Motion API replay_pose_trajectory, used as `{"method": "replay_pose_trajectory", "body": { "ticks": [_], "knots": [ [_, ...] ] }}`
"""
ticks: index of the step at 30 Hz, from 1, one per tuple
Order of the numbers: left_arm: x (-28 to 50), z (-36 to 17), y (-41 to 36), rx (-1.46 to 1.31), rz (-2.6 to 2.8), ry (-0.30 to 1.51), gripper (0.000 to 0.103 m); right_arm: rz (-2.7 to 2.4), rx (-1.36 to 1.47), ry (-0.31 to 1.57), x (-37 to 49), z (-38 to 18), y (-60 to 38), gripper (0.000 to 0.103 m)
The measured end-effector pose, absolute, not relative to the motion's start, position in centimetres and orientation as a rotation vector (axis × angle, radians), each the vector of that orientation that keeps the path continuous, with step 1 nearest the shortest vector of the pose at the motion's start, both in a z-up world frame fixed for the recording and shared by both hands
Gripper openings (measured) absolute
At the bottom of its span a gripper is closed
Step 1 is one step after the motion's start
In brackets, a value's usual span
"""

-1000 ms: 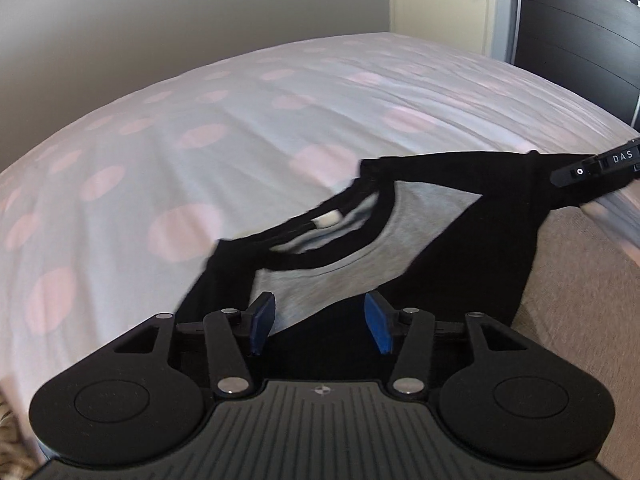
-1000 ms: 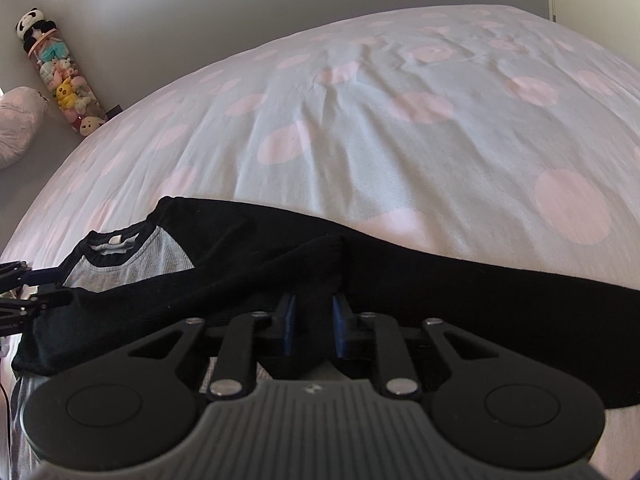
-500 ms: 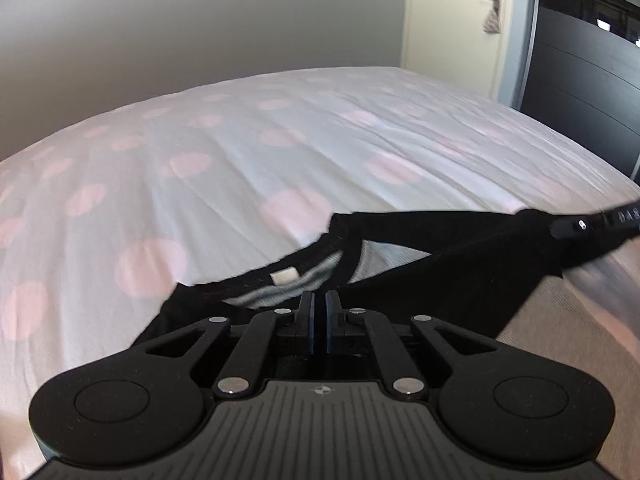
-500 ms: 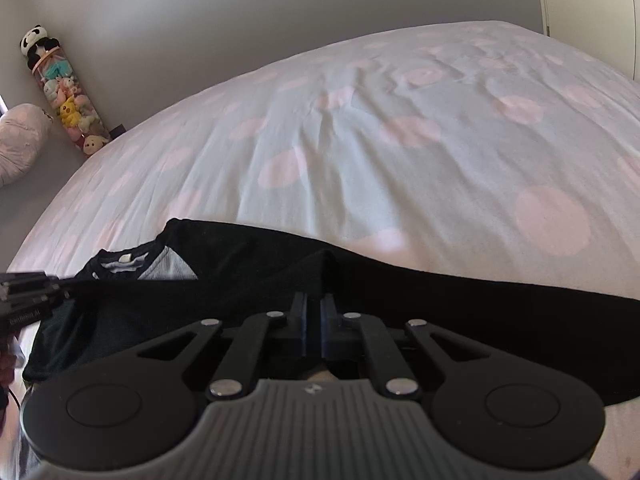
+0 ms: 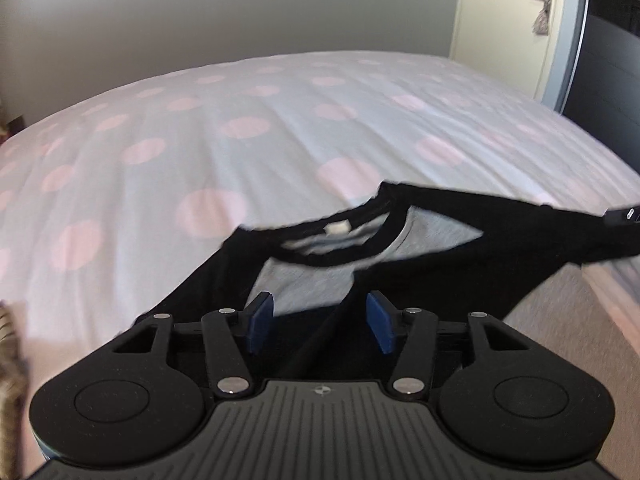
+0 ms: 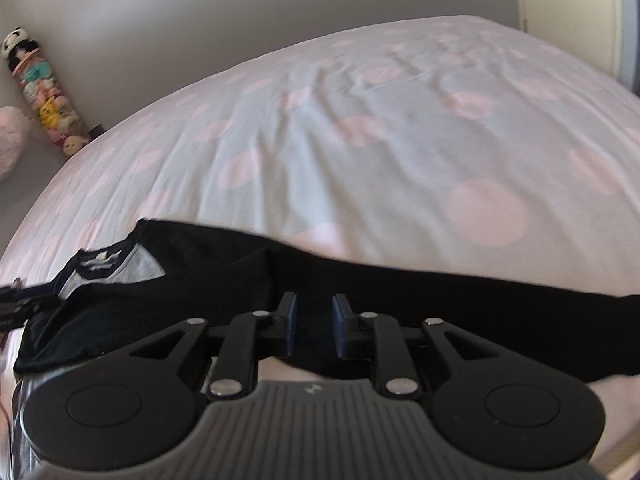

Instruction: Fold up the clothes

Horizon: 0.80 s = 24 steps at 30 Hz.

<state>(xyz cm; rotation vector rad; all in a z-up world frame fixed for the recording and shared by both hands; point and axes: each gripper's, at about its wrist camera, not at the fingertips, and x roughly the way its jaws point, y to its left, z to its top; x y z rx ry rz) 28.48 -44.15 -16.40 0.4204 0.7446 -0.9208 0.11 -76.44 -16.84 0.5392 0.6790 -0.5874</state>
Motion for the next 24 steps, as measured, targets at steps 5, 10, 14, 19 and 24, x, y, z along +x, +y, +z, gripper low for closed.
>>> {"method": "replay_pose_trajectory", "body": {
  "ticks": [5, 10, 14, 19, 24],
  "knots": [
    [26.6, -15.4, -38.6, 0.428, -0.823, 0.788, 0.050, -0.751, 0.507, 0.753, -4.8, -13.9, -79.9, 0.034],
    [25.6, -15.8, -33.7, 0.351, -0.713, 0.868, 0.053, -0.916, 0.480, 0.877, -9.8, -12.6, -83.9, 0.043],
    [25.5, -17.1, -32.0, 0.306, -0.659, 0.899, 0.053, -1.006, 0.513, 0.947, -13.1, -13.4, -86.7, 0.044],
    [25.8, -18.2, -31.8, 0.322, -0.634, 0.875, 0.053, -1.068, 0.631, 0.950, -15.1, -15.6, -89.0, 0.044],
    [26.3, -18.9, -31.4, 0.291, -0.640, 0.861, 0.053, -1.105, 0.650, 1.037, -14.0, -17.6, -91.3, 0.048]
  ]
}}
